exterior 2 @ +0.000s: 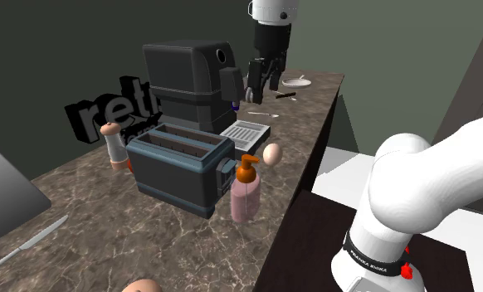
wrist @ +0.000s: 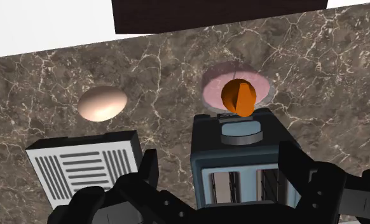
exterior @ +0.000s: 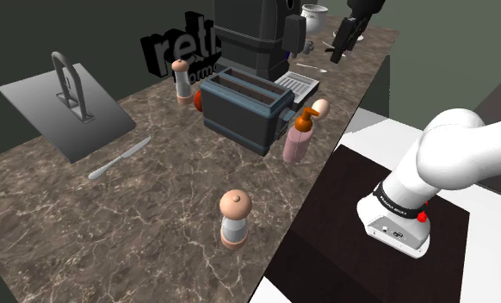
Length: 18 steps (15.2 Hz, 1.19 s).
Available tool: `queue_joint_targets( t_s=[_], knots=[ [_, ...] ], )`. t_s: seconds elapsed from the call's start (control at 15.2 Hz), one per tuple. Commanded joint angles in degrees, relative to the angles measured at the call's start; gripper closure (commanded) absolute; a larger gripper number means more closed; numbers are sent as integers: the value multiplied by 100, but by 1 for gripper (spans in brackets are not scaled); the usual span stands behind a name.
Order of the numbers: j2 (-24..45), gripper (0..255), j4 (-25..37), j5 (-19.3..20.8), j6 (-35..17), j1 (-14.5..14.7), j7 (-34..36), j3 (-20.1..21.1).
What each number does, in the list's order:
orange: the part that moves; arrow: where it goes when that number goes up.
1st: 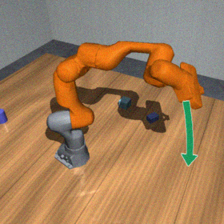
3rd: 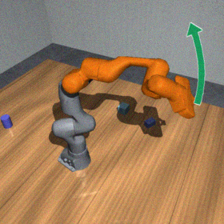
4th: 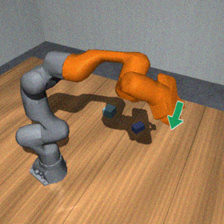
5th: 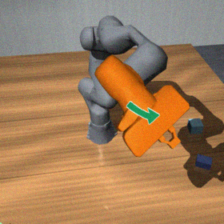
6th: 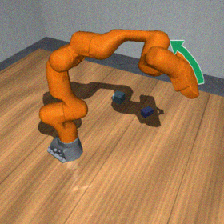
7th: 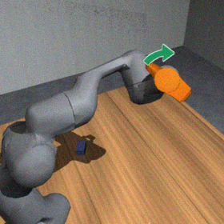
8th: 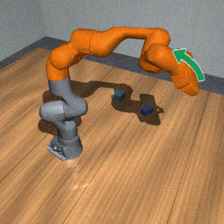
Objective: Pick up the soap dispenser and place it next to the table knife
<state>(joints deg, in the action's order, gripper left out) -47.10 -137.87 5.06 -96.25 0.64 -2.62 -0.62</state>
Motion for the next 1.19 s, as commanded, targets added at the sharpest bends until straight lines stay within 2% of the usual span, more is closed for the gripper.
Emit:
queue_joint_targets(
  t_s=[0.0, 0.46, 0.86, 1.12],
  knots=[
    [0, 0, 0, 0, 0, 0, 0, 0],
    [246, 0, -994, -119, -868, -7, 1086, 736],
    [868, 0, -1554, -211, -1689, -15, 2064, 1386],
    [971, 0, -1803, -182, -2042, -45, 2081, 1386]
  ],
)
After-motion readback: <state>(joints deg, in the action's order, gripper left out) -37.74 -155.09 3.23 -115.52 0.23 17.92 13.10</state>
